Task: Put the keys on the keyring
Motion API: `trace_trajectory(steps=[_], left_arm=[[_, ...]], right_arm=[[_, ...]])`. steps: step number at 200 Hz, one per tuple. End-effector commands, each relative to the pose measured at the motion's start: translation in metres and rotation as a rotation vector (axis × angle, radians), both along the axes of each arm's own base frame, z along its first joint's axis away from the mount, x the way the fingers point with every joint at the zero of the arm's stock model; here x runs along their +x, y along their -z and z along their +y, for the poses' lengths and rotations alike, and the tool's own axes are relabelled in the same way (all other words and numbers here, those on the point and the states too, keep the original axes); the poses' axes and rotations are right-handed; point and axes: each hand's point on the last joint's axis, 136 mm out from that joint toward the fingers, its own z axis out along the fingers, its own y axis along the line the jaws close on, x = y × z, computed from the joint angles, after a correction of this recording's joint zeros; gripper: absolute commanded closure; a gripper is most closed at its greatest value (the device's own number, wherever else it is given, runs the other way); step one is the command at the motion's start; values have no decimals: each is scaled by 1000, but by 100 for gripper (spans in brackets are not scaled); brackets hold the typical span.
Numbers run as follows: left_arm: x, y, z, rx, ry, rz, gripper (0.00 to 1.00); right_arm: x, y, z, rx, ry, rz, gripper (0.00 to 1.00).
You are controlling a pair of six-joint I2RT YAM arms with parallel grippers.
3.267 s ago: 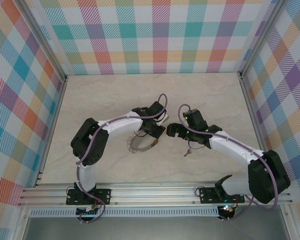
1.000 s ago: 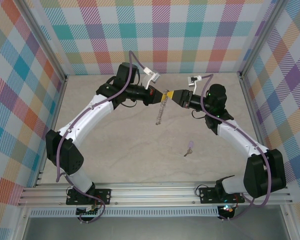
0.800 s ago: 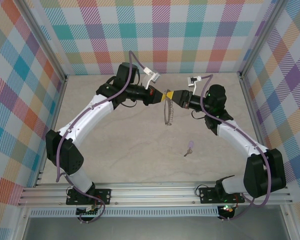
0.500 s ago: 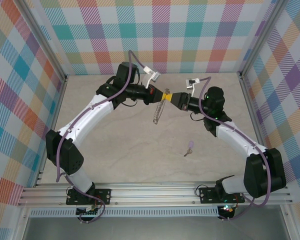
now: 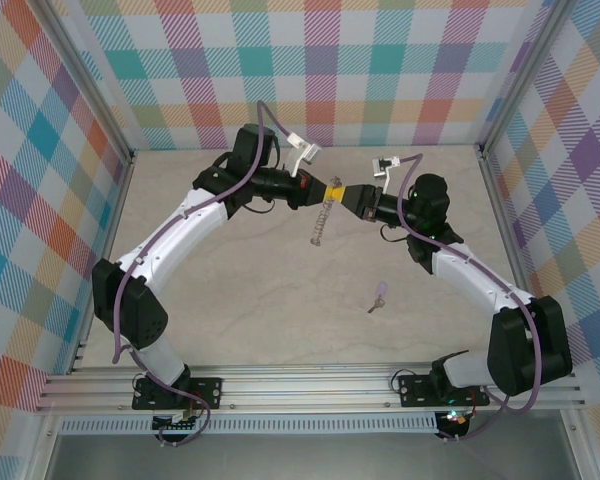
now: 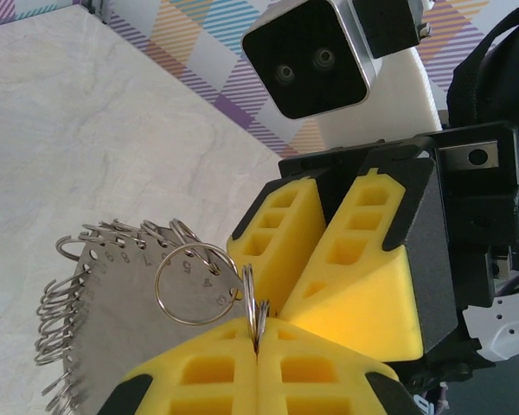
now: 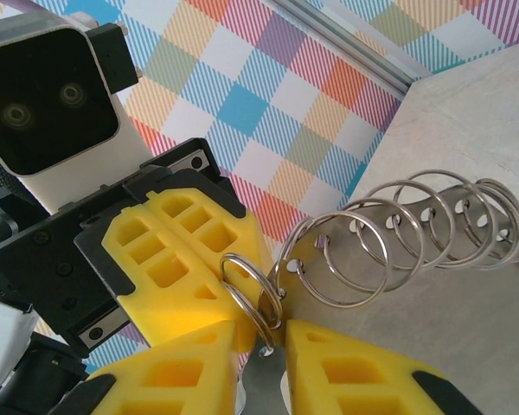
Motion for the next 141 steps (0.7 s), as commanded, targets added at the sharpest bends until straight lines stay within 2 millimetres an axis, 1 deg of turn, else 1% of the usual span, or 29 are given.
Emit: trace_trajectory(steps=[1,48,58,60,64,105,127,141], left_arm=[[-2,-16,-1,-52,31,-35,100],[-5,-14,-2,-57,46,-23,100],[-5,-14,-2,-59,51,-21,100],[-5,-13,-2,-58,51,-20,100],[-6,-13,-3,-60,55,-20,100],[-9,-10,-5,-65,79,-3,100],[-9,-10,-5,-66,83,-1,100],[-9,-9,-5,-62,79,0,100]], right_arm=[[3,-14,2,19,8,-60,79],[5,-17,2,22,9,-61,81],[6,-16,3,22,6,-59,83],[5,-20,3,30,6,-79,83],[6,-21,3,33,6,-86,84],[8,-24,4,41,4,-88,93],[10,-25,4,47,4,-91,100],[11,-25,4,50,8,-93,100]])
